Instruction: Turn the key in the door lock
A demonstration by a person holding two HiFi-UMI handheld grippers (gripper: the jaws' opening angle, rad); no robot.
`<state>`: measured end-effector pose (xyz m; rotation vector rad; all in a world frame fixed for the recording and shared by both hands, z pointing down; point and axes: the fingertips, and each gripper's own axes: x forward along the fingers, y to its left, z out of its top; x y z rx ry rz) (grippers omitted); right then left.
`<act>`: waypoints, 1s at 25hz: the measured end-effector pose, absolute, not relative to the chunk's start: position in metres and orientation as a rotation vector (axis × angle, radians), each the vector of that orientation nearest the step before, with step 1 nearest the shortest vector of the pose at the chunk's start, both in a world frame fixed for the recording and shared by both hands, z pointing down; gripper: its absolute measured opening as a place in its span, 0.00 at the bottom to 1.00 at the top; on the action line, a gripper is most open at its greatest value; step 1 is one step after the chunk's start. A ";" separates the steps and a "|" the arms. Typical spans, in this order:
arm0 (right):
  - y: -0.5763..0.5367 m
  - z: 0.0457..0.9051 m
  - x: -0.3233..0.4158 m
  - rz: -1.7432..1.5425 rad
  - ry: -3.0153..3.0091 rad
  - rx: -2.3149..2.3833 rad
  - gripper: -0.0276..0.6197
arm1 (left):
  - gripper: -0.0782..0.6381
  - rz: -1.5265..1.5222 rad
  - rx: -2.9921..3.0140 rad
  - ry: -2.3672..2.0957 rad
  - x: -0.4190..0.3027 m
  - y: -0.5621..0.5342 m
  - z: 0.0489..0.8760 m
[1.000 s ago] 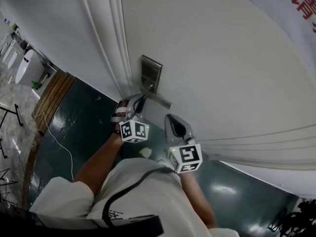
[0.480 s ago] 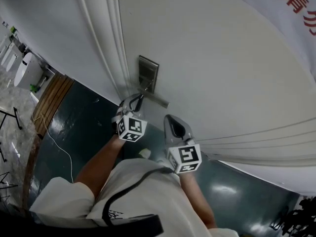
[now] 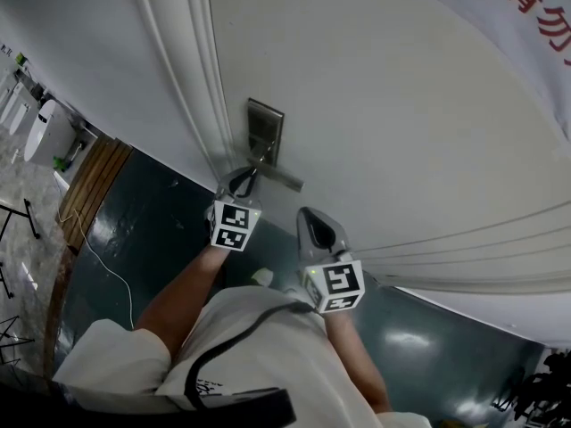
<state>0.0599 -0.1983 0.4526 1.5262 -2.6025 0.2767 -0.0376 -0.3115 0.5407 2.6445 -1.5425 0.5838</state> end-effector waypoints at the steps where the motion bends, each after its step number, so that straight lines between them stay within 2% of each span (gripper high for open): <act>1: -0.198 0.453 0.060 0.277 -2.602 1.526 0.05 | 0.15 0.570 2.642 -1.531 -0.038 -0.312 0.538; 25: -0.194 0.454 0.063 0.281 -2.582 1.540 0.05 | 0.15 0.223 2.435 -1.330 -0.041 -0.312 0.536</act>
